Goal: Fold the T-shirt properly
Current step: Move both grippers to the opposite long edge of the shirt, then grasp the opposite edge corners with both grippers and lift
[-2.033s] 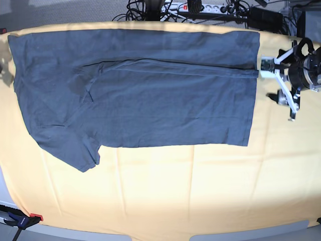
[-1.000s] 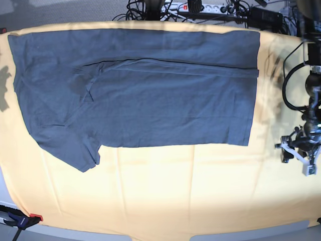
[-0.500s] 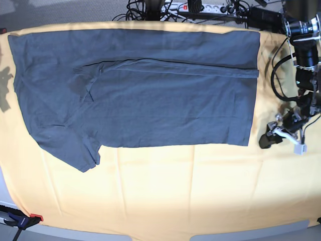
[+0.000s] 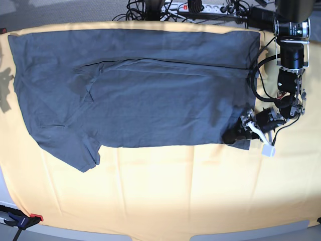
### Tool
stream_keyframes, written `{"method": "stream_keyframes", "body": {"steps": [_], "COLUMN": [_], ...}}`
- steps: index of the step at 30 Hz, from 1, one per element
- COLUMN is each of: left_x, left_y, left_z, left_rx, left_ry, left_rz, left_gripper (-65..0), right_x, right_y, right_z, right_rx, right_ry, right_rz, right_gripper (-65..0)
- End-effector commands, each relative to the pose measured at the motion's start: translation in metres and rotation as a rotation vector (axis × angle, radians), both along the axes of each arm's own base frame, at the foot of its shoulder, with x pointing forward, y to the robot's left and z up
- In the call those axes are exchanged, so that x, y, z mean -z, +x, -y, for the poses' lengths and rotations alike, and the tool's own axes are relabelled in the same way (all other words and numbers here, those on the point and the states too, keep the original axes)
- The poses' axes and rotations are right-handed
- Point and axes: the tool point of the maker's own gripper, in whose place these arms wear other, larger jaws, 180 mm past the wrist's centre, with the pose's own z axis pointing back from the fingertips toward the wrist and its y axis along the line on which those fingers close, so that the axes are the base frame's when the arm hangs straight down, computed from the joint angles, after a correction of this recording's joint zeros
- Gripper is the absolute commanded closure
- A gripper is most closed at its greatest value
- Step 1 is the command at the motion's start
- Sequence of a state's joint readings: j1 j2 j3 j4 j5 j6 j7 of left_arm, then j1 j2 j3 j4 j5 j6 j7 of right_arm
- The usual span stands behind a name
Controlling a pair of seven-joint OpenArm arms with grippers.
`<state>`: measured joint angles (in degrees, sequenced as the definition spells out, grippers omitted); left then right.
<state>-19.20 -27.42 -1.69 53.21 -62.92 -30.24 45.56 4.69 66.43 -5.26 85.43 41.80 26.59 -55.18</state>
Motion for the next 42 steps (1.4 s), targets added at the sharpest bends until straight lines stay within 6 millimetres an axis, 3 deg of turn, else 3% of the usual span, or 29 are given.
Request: {"method": "stream_keyframes", "body": {"steps": [1, 4, 5, 8, 12, 14, 21, 26, 32, 42], "left_x": [0.009, 0.007, 0.007, 0.004, -0.004, -0.009, -0.014, -0.015, -0.015, -0.015], "left_y": [-0.002, 0.009, 0.009, 0.013, 0.021, 0.025, 0.029, 0.029, 0.029, 0.029], "left_z": [-0.015, -0.035, -0.040, -0.051, -0.056, -0.055, -0.058, -0.057, -0.057, -0.057], "left_rx": [-0.021, -0.100, -0.104, -0.129, -0.136, -0.136, -0.137, -0.138, -0.138, -0.138], "left_ry": [0.071, 0.132, 0.155, 0.187, 0.205, 0.203, 0.209, 0.202, 0.201, 0.201], "left_rz": [-0.062, -0.029, -0.029, -0.011, 0.009, 0.021, 0.031, 0.033, 0.033, 0.035], "left_gripper": [-28.2, -3.8, 0.0, 0.0, 0.0, 0.0, 0.0, 0.0, 0.0, 0.0], "right_x": [-0.019, -0.008, -0.005, 0.012, 0.038, 0.046, 0.052, 0.061, 0.076, 0.102], "right_y": [0.012, 0.026, 0.032, 0.051, 0.081, 0.096, 0.132, 0.134, 0.131, 0.131], "right_z": [0.003, -0.020, -0.030, -0.049, -0.066, -0.069, -0.073, -0.077, -0.083, -0.136], "right_rx": [0.007, 0.001, -0.003, 0.021, 0.097, 0.157, 0.271, 0.304, 0.330, 0.259], "right_ry": [-0.006, 0.072, 0.105, 0.157, 0.247, 0.313, 0.585, 0.728, 0.756, 0.824], "right_rz": [0.065, 0.112, 0.134, 0.197, 0.262, 0.272, 0.237, 0.216, 0.209, 0.143], "right_gripper": [-26.4, -27.2, -27.5, -27.6, -36.5, -37.4, -37.5, -37.6, -37.5, -37.5]}}
